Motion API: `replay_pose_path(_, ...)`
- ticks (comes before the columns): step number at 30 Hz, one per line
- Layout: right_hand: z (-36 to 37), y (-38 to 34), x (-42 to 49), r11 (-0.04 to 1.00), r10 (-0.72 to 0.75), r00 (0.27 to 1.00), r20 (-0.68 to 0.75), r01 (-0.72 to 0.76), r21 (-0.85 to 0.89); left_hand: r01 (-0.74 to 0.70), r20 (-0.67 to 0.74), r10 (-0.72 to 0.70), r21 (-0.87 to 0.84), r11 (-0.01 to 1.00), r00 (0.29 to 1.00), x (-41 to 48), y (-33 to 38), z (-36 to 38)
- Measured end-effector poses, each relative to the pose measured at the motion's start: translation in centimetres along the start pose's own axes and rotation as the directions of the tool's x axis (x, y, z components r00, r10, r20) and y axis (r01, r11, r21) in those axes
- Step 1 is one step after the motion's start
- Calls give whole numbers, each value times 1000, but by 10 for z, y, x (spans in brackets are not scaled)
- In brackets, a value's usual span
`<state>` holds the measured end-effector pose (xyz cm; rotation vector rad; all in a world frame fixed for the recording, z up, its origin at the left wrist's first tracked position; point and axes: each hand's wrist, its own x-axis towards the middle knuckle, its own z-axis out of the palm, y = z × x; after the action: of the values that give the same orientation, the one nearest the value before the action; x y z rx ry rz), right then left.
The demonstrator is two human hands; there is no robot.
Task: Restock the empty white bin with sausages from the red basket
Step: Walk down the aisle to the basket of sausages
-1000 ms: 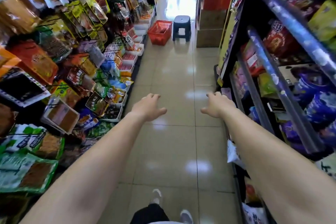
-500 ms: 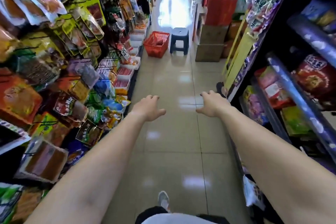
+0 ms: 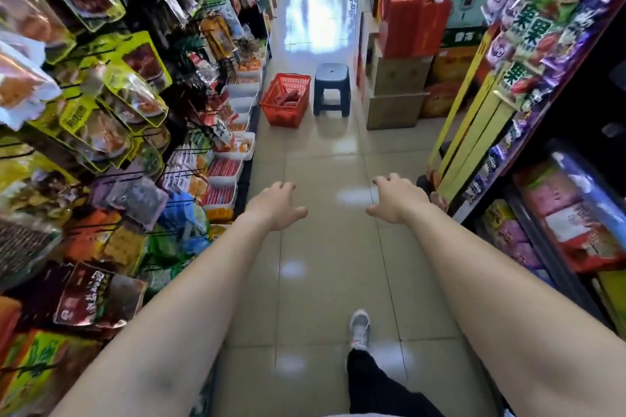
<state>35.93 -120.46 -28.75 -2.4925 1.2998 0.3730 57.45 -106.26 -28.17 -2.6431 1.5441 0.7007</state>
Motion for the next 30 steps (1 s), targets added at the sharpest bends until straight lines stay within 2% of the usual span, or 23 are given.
replay_pose_path(12,-122,28,248,1000,0,1000,23,0,-10,78,-26,-80,-63,995,996,234,21,-100)
replay_pose_path(22,-180,2,456,997,-13,1000,29,15,-80,95,-23,-98,-97,991,995,436,-22,-163)
replay_pose_path(30,-257,-39,626,998,8,1000,6,-7,-58,34,-26,-36,-71,997,999,618,-59,-262)
